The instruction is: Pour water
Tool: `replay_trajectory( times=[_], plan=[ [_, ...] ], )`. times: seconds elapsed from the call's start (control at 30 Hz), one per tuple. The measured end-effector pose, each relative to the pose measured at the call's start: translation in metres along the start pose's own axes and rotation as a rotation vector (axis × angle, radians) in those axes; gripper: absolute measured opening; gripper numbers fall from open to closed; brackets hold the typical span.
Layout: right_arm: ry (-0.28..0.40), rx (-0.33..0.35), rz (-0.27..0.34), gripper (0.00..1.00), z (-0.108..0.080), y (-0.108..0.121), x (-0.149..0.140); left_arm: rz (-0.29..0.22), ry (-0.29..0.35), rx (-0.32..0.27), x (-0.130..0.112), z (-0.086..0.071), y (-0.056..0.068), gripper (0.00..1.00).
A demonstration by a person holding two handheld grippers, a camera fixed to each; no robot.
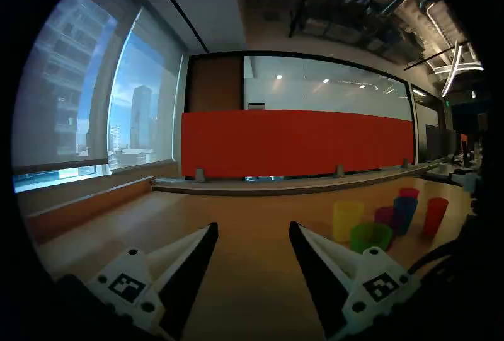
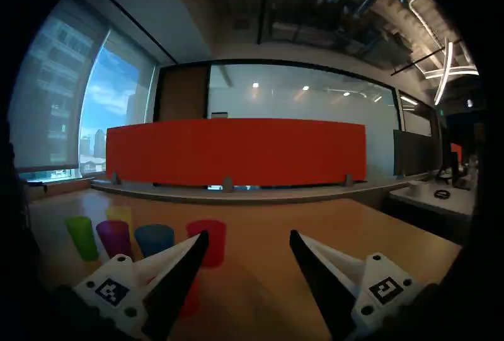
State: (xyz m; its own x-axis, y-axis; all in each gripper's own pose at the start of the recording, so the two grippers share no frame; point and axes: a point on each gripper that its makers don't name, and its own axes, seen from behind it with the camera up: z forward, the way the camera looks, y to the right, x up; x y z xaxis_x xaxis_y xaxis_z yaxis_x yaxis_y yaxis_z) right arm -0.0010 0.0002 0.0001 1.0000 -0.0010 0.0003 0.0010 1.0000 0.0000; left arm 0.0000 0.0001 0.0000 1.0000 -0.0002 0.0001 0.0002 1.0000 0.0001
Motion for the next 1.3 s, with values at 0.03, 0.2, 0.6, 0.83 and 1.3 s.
replay_trajectory(
  times=[0.03,0.2,0.6,0.83,1.3],
  plan=[
    [0.0,0.0,0.0,0.99,0.0,0.0,0.0,0.0,0.0,0.0,0.0,0.0,0.0,0.83],
    [0.0,0.0,0.0,0.99,0.0,-0.001,0.0,0.0,0.0,0.0,-0.001,0.0,0.001,0.83],
    [-0.007,0.006,0.0,0.99,0.001,0.0,-0.002,0.001,-0.003,0.007,0.001,-0.002,-0.001,0.83],
    [0.016,0.021,0.004,0.99,0.003,-0.001,0.028,0.012,0.009,-0.001,0.021,0.0,-0.002,0.83],
    [-0.039,0.064,0.004,0.99,0.006,-0.002,0.087,0.008,-0.01,-0.079,0.082,0.009,0.007,0.83]
  ],
)
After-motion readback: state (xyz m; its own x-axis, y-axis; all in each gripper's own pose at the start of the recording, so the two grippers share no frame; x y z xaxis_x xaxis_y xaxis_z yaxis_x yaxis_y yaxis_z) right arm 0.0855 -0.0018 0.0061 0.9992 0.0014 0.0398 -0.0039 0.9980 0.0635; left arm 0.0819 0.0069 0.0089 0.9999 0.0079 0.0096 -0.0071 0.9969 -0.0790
